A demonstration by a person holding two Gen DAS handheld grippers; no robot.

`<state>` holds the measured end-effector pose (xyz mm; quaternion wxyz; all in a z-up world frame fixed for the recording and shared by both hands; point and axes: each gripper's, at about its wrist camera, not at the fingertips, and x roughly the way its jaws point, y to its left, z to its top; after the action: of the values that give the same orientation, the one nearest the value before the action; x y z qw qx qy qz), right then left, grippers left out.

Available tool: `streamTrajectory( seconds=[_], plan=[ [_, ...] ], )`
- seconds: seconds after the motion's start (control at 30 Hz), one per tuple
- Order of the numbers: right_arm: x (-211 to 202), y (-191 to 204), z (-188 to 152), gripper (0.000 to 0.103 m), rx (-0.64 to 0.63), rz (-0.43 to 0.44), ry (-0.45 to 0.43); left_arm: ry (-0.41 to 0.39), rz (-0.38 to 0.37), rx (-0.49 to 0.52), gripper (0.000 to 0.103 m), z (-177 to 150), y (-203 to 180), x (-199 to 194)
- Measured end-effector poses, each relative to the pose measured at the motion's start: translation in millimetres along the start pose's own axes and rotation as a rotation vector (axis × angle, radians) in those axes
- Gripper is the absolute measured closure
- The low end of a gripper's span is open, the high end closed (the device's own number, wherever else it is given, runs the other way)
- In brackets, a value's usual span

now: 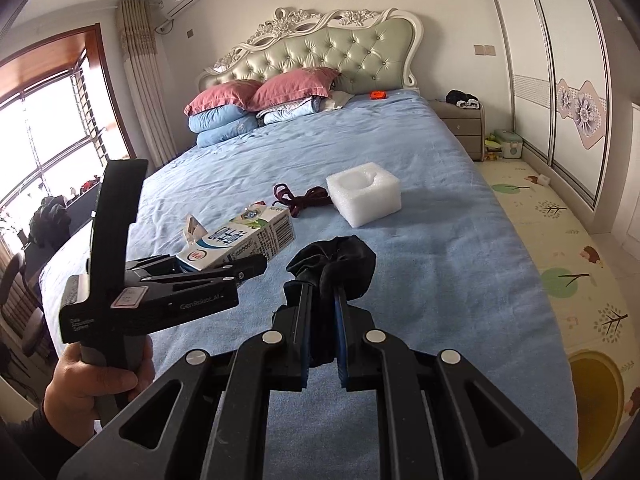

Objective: Collect trash
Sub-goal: 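Grasp the white milk carton with the left gripper while the right holds the black cloth, then carry the carton and black cloth over the yellow bin and open both grippers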

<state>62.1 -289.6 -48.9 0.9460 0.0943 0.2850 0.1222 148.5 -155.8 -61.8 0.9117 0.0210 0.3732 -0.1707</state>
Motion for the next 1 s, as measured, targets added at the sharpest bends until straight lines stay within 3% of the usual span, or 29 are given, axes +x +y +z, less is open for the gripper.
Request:
streamTrajectory(
  seconds=[0.3,0.7,1.0],
  plan=[
    [-38.4,-28.6,1.4,0.093,0.023,-0.045,-0.056,-0.063,-0.128,0.111,0.048,12.7,-65.3,-33.7],
    [-102.8,-108.3,-12.2,0.093,0.117,-0.201,-0.13,-0.012,-0.26,0.233,0.048,18.5,-164.9,-9.8],
    [-142.8,-183.1,-35.7,0.092,0.209,-0.352,-0.136,0.106,-0.417,0.317,0.048,14.3,-256.8,27.8]
  ],
)
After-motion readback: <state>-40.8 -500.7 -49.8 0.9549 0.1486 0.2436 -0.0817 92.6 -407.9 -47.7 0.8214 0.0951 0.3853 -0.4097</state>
